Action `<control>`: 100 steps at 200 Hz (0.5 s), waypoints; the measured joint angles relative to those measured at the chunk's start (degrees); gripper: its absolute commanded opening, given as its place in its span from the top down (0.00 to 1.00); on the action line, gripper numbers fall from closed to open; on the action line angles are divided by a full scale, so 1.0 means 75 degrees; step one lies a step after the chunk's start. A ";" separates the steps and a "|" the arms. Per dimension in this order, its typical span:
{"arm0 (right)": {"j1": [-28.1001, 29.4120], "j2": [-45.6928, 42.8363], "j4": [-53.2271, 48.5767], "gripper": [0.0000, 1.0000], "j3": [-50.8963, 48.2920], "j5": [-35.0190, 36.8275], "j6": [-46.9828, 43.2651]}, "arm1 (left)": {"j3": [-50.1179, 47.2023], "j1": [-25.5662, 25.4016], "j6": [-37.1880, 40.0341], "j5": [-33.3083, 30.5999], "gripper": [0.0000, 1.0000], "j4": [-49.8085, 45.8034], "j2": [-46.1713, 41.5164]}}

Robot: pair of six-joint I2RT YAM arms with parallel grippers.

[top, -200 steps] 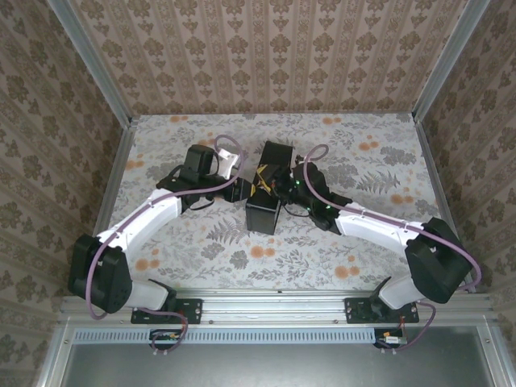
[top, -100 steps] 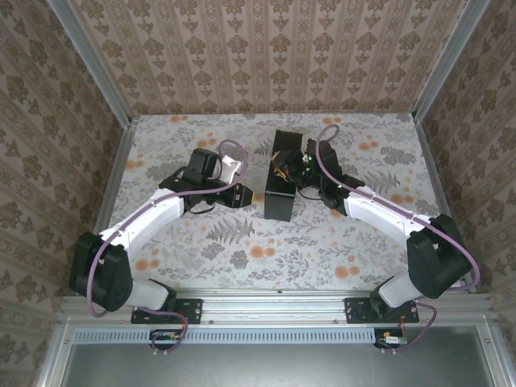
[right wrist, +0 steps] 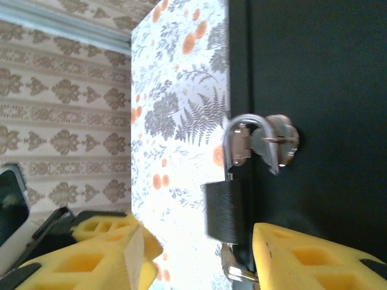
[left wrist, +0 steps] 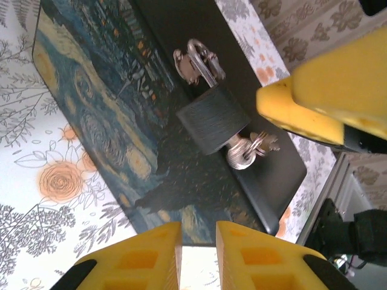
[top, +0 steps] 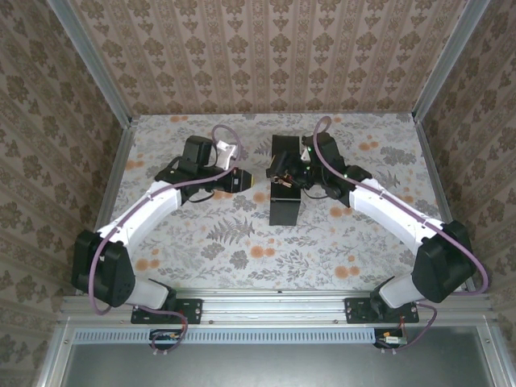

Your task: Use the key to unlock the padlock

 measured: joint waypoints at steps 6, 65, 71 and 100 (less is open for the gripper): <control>0.0000 0.0020 -0.0128 0.49 0.0154 -0.0076 -0.0134 | 0.0035 -0.0020 -0.0111 -0.0009 0.76 0.0070 0.0017; -0.0137 0.0082 -0.0994 0.49 0.0667 -0.0181 -0.1145 | 0.0213 -0.0204 -0.0906 -0.0350 0.68 0.0731 0.0198; -0.0198 0.0076 -0.1058 0.49 0.0667 -0.0172 -0.1227 | 0.0213 -0.0204 -0.0968 -0.0353 0.68 0.0854 0.0286; -0.0455 0.0029 -0.1381 0.50 0.0667 0.0000 -0.1623 | 0.0210 -0.0184 -0.1218 -0.0437 0.62 0.1276 0.0804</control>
